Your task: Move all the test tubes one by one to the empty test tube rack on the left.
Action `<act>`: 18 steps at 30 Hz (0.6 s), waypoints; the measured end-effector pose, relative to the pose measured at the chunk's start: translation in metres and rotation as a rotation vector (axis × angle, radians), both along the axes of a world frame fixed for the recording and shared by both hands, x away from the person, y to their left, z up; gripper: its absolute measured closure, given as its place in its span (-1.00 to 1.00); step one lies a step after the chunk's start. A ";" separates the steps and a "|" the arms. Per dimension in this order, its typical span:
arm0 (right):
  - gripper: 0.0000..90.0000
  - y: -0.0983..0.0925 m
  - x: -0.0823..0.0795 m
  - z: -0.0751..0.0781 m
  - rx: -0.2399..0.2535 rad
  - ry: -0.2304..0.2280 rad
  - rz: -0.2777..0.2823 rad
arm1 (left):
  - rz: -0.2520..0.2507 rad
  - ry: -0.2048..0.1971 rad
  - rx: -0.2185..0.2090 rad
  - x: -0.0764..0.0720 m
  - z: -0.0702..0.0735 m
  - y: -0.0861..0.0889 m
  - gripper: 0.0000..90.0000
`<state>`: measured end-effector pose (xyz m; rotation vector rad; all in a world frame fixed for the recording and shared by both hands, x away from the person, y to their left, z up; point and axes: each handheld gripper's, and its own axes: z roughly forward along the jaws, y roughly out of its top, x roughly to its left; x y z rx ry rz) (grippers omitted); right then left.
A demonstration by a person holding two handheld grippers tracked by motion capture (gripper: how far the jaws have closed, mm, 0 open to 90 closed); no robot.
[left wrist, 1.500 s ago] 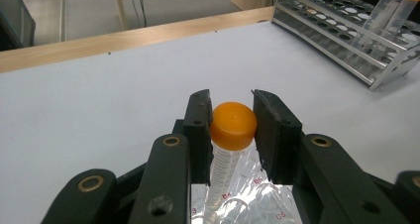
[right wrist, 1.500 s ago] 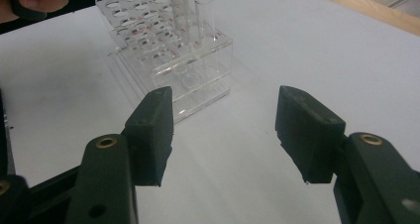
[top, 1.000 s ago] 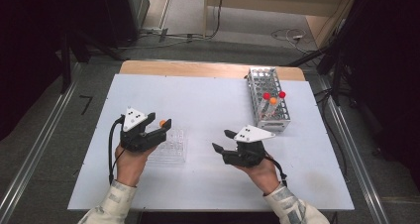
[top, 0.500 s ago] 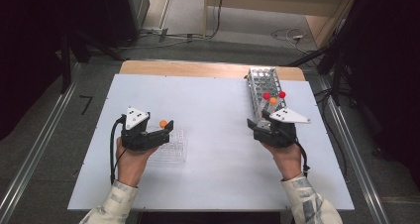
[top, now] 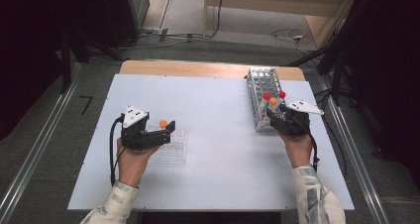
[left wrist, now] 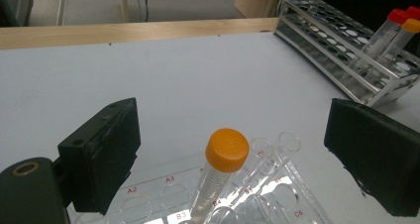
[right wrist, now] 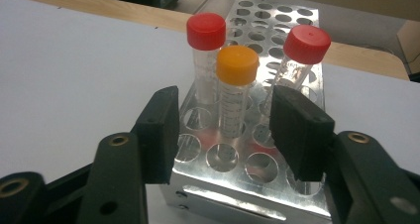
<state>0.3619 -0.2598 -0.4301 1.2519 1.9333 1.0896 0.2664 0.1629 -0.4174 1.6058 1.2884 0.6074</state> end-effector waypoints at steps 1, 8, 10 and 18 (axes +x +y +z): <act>0.05 0.000 0.003 -0.002 -0.001 0.002 -0.002 | -0.001 -0.004 -0.004 0.000 0.000 0.000 -0.84; 0.18 0.003 0.017 -0.012 -0.028 0.017 -0.018 | -0.015 0.005 -0.003 0.000 0.000 -0.002 -0.90; 0.23 0.003 0.020 -0.013 -0.034 0.017 -0.016 | -0.019 0.012 0.001 0.001 -0.001 -0.003 -0.90; 0.43 0.005 0.025 -0.015 -0.044 0.017 -0.011 | -0.031 0.000 -0.006 -0.001 -0.001 -0.006 -0.88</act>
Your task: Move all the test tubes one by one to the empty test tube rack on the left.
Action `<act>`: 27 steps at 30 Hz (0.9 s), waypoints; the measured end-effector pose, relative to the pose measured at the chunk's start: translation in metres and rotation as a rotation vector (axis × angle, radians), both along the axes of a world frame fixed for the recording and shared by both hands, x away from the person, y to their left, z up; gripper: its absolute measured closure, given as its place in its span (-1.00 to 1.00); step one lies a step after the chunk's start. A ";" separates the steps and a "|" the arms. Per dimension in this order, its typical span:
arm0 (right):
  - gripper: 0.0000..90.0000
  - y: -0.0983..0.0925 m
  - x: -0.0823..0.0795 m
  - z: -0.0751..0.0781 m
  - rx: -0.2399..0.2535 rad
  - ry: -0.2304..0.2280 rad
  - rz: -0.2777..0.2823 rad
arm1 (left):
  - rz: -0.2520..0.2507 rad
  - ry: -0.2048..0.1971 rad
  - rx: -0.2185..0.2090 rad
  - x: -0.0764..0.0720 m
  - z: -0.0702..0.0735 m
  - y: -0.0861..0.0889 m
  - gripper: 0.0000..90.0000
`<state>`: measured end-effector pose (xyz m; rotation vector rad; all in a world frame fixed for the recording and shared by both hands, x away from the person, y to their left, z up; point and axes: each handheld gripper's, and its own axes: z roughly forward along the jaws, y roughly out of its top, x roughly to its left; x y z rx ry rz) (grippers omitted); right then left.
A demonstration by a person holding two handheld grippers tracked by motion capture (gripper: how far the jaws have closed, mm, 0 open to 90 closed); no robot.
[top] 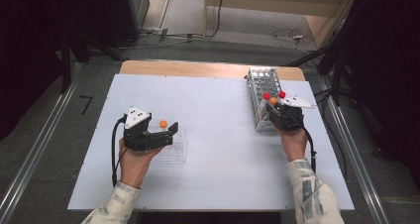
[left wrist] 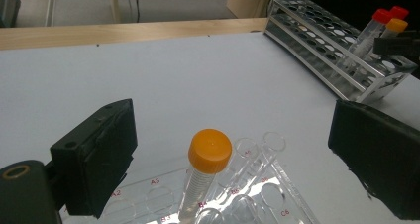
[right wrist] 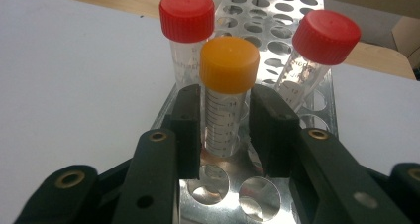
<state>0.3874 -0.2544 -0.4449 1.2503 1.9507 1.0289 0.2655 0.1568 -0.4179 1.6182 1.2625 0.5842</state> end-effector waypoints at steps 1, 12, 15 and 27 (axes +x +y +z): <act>0.46 0.000 0.000 -0.001 0.002 0.007 -0.004 | 0.002 -0.001 0.001 0.000 0.000 0.000 -0.88; 0.58 -0.001 -0.005 0.010 0.026 -0.033 0.003 | 0.000 -0.008 0.003 0.000 0.000 -0.002 -0.88; 0.58 -0.002 -0.011 0.022 0.036 -0.077 0.011 | 0.003 -0.010 0.006 -0.001 0.000 -0.002 -0.88; 0.58 0.004 -0.038 0.056 0.046 -0.130 0.059 | 0.005 -0.006 -0.012 -0.003 0.003 -0.002 -0.87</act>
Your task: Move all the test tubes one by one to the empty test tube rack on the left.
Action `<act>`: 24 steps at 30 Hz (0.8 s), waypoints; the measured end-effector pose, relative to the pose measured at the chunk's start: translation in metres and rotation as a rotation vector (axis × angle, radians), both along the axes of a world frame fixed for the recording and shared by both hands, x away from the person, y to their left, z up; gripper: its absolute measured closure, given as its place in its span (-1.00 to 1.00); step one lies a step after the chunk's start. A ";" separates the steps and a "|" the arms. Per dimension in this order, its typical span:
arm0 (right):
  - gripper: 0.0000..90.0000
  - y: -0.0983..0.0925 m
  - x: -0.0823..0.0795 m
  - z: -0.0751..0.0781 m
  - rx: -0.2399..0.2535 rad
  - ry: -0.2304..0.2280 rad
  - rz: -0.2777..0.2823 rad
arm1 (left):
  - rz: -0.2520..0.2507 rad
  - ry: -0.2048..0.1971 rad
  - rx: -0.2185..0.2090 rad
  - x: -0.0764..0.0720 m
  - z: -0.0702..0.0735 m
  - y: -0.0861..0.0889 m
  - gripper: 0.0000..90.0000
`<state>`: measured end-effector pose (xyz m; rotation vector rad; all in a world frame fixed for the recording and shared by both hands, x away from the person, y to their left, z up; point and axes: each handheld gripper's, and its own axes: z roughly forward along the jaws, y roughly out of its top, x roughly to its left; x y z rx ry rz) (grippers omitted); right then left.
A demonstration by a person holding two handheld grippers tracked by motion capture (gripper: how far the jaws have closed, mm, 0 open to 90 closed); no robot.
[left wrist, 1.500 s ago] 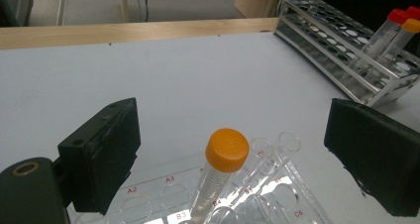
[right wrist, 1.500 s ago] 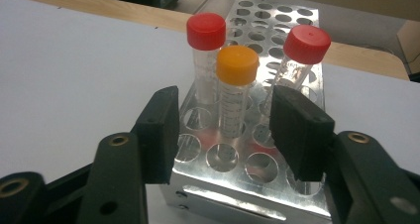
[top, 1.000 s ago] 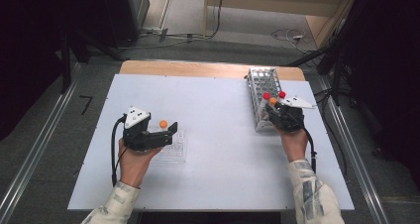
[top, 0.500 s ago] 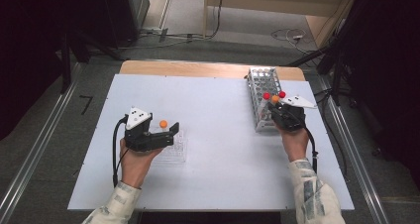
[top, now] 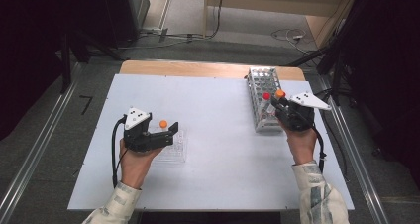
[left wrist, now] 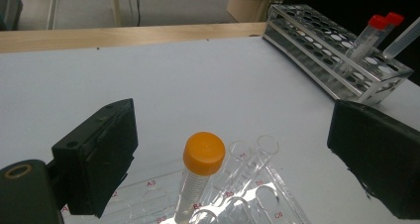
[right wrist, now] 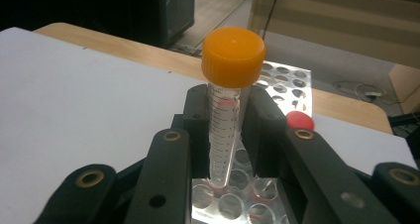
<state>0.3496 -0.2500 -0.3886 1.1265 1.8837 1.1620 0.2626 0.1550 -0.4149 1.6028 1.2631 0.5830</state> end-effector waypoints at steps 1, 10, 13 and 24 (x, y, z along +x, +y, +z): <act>0.58 0.002 -0.001 0.000 0.000 0.006 0.016 | 0.000 0.001 -0.002 0.000 0.000 0.000 -0.87; 0.58 0.024 -0.011 -0.005 0.027 0.054 0.136 | -0.033 -0.007 -0.006 -0.003 0.003 -0.005 -0.87; 0.58 0.034 -0.014 -0.009 0.035 0.075 0.184 | -0.045 -0.014 -0.016 -0.004 0.004 -0.007 -0.87; 0.58 0.067 -0.026 -0.023 0.016 0.119 0.307 | -0.084 -0.029 -0.026 -0.007 0.006 -0.013 -0.87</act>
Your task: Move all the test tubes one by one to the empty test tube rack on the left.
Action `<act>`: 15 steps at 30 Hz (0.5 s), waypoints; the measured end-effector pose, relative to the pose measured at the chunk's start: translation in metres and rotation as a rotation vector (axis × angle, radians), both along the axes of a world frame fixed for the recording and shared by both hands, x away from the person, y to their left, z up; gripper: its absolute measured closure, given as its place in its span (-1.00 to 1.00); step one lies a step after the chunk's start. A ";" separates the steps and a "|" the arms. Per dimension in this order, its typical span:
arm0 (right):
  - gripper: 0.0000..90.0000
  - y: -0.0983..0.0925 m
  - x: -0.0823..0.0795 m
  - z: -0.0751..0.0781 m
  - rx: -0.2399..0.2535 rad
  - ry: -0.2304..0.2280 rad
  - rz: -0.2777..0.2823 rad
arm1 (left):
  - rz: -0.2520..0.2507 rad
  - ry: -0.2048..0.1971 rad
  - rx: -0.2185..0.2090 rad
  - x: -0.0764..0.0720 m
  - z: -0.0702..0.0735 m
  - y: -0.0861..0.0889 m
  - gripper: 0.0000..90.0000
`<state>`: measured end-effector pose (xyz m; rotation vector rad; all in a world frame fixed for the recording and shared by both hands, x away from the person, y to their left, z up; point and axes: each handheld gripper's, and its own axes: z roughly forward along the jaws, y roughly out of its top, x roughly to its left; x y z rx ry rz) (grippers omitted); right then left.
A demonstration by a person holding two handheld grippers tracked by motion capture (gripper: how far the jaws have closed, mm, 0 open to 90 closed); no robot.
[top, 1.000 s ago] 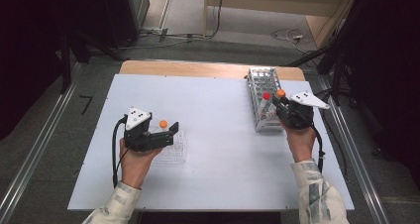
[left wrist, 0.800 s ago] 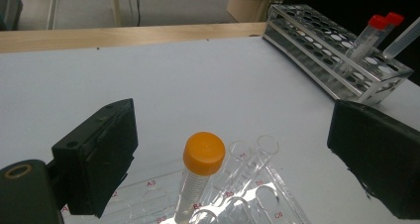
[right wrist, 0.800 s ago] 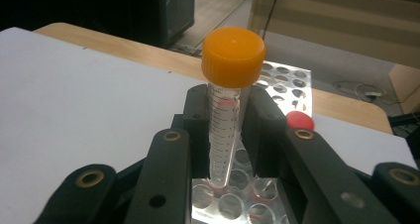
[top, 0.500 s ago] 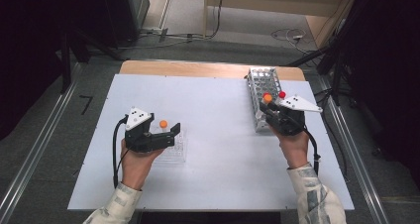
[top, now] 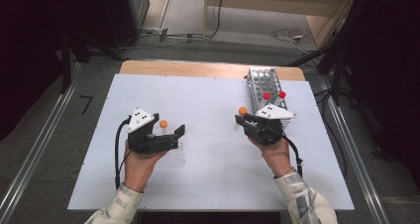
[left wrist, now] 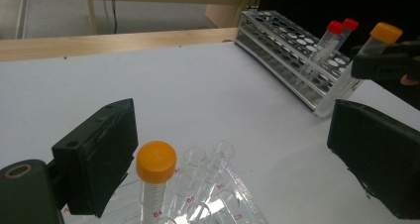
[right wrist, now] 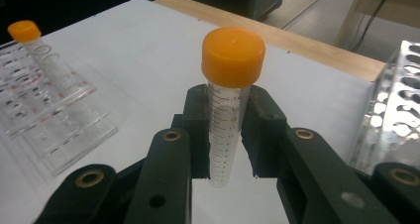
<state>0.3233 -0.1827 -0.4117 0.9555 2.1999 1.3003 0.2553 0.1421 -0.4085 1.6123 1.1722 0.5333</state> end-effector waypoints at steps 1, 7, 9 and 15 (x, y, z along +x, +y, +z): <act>0.58 0.003 -0.001 -0.002 -0.005 0.004 0.009 | -0.004 -0.001 -0.003 0.000 0.000 -0.001 -0.87; 0.58 0.021 -0.009 -0.010 -0.034 0.019 0.073 | -0.038 -0.010 -0.012 -0.003 0.002 -0.009 -0.85; 0.58 0.026 -0.012 -0.013 -0.040 0.025 0.097 | -0.050 -0.014 -0.013 -0.004 0.002 -0.013 -0.85; 0.58 0.042 -0.021 -0.022 -0.060 0.037 0.158 | -0.105 -0.023 0.002 -0.009 0.002 -0.032 -0.79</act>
